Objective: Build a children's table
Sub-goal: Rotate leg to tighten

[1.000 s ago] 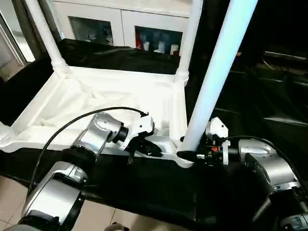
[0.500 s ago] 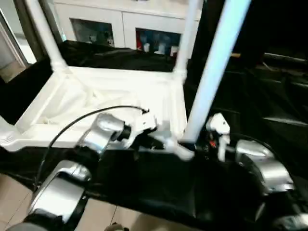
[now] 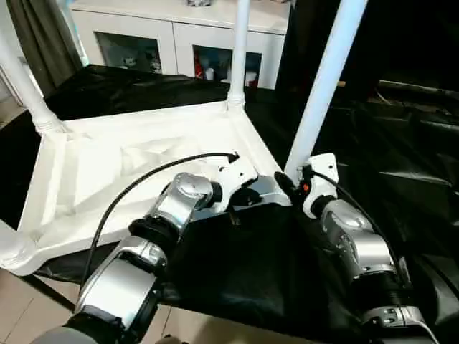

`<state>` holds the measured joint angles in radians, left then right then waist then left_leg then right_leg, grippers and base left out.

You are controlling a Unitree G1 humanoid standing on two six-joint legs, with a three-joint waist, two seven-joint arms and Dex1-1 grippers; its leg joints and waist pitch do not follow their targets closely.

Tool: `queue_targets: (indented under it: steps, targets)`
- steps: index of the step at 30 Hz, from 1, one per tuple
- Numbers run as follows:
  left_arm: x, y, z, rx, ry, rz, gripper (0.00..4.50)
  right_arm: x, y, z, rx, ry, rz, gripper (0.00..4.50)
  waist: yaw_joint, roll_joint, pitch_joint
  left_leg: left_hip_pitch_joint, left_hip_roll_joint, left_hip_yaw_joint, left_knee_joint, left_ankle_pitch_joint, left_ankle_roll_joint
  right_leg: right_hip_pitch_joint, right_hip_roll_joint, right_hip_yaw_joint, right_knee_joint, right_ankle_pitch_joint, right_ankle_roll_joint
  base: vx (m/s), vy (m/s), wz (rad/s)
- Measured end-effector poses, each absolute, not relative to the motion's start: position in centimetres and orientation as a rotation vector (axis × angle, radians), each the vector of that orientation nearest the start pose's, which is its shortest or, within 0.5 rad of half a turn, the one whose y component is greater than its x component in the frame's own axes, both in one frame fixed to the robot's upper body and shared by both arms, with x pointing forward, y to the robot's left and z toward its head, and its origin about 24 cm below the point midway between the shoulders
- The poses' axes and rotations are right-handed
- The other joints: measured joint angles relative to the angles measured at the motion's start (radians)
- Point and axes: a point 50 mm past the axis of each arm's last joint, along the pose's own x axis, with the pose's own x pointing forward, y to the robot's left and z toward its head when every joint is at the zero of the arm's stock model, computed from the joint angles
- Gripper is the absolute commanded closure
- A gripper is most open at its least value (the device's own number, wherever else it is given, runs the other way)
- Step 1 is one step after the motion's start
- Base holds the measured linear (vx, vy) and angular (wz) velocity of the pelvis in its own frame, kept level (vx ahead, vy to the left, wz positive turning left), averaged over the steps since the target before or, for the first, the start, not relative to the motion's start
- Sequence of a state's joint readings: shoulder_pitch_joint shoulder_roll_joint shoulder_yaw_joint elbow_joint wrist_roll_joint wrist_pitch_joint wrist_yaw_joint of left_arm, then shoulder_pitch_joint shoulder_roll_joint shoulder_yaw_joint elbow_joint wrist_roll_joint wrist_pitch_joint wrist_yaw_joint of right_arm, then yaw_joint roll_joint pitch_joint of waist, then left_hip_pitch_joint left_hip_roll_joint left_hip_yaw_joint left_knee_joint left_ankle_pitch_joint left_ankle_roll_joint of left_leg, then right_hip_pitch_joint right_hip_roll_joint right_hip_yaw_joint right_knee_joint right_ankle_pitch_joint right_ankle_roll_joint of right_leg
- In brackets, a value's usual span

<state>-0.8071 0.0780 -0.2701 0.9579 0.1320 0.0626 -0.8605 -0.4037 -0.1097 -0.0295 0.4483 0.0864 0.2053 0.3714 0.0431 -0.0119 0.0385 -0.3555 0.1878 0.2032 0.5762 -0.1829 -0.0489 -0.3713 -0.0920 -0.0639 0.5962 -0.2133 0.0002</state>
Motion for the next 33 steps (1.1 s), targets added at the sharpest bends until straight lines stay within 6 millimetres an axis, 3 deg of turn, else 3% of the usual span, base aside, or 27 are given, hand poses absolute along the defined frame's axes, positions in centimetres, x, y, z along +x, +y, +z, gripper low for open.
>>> queue_targets:
  steps: [1, 5, 9, 14, 22, 27, 33]
  targets:
    - [34.5, 5.6, 4.4, 0.385, 0.418, -1.144, 4.5, 32.2, -14.0, 3.3, 0.019, 0.262, 0.407, 1.84, -0.001, 0.0, 0.0, 0.0, 0.0, 0.0, -0.001, 0.0, 0.0, 0.001, 0.0, 0.0, -0.002, 0.001, -0.001, 0.0, 0.0, 0.0]
    - [34.4, 5.7, 4.5, 0.382, 0.422, -1.167, 4.5, 32.1, -14.2, 3.4, 0.018, 0.263, 0.461, 1.59, -0.004, 0.0, 0.0, 0.0, 0.0, 0.0, -0.001, 0.0, 0.0, 0.001, 0.0, 0.0, -0.002, 0.003, -0.004, 0.0, 0.0, 0.0]
    - [34.3, 6.5, 4.7, 0.401, 0.422, -1.243, 4.5, 31.4, -15.4, 4.0, -0.068, 0.275, 0.642, 1.59, -0.005, 0.0, 0.0, -0.002, 0.0, 0.0, -0.004, -0.001, 0.0, -0.001, 0.0, 0.0, -0.002, 0.003, -0.003, 0.0, 0.0, 0.0]
    - [33.8, 8.0, 5.0, 0.415, 0.425, -1.361, 4.5, 30.1, -17.0, 4.9, -0.175, 0.306, 0.887, 1.59, 0.006, 0.0, 0.0, -0.002, 0.003, 0.0, -0.011, 0.001, 0.004, -0.004, 0.002, -0.003, -0.001, 0.0, -0.002, 0.0, 0.0, 0.0]
    - [32.7, 10.2, 5.2, 0.4, 0.46, -1.53, 4.5, 28.5, -16.8, 5.2, -0.215, 0.363, 1.156, 1.59, 0.018, 0.001, 0.001, -0.005, 0.004, 0.001, -0.01, 0.0, 0.001, -0.007, 0.003, -0.003, 0.0, -0.001, -0.003, 0.0, 0.0, 0.0]
    - [32.2, 11.1, 5.3, 0.395, 0.491, -1.585, 4.5, 28.0, -16.4, 5.2, -0.209, 0.379, 1.243, 1.59, 0.021, 0.001, 0.001, -0.005, 0.004, 0.001, -0.009, 0.0, 0.001, -0.007, 0.003, -0.003, 0.001, -0.001, -0.003, 0.0, 0.0, 0.0]
    - [32.1, 11.3, 5.2, 0.391, 0.496, -1.594, 4.5, 28.0, -16.4, 5.2, -0.188, 0.384, 1.252, 2.02, 0.023, 0.001, 0.001, -0.007, 0.004, 0.001, -0.008, 0.0, 0.001, -0.01, 0.003, -0.003, 0.003, -0.001, -0.003, 0.0, 0.0, 0.0]
